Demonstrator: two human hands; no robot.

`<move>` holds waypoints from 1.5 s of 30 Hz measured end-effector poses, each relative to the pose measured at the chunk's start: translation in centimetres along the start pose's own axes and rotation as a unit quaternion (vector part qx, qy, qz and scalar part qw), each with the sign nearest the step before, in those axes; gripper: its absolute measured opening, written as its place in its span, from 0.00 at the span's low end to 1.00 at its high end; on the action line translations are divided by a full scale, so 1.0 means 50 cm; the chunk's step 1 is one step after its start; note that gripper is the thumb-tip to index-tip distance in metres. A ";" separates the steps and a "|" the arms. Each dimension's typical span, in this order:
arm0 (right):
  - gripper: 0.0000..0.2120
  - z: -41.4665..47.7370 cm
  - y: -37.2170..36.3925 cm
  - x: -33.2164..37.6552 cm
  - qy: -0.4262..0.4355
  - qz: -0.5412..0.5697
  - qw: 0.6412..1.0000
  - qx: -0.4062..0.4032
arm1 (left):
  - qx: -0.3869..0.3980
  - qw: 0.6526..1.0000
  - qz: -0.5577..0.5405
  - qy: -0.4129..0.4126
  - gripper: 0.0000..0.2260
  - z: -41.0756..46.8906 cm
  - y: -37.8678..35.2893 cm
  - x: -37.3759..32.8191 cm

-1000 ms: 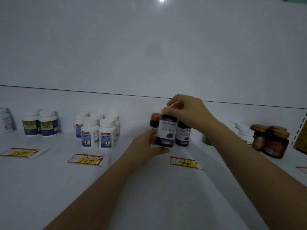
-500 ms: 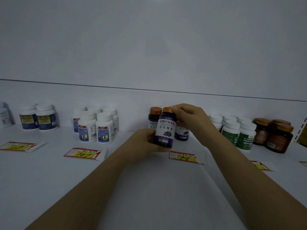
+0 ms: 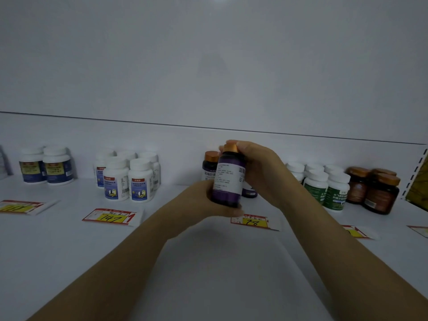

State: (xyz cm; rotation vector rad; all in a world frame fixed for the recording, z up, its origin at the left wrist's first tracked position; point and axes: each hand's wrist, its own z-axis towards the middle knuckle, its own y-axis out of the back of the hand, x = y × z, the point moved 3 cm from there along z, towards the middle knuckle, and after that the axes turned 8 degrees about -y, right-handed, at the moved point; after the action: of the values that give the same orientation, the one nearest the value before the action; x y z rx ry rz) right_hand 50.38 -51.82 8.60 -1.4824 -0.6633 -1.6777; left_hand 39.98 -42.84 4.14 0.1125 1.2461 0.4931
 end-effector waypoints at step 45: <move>0.19 0.007 0.033 -0.015 -0.017 -0.034 0.998 -0.052 | -0.042 0.999 0.022 -0.018 0.16 0.009 0.009 0.010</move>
State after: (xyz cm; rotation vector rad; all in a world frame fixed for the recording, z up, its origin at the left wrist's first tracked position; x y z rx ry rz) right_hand 51.93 -52.31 7.73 -1.5800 -0.6603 -1.7650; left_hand 40.39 -42.16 3.98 0.0766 1.1877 0.5785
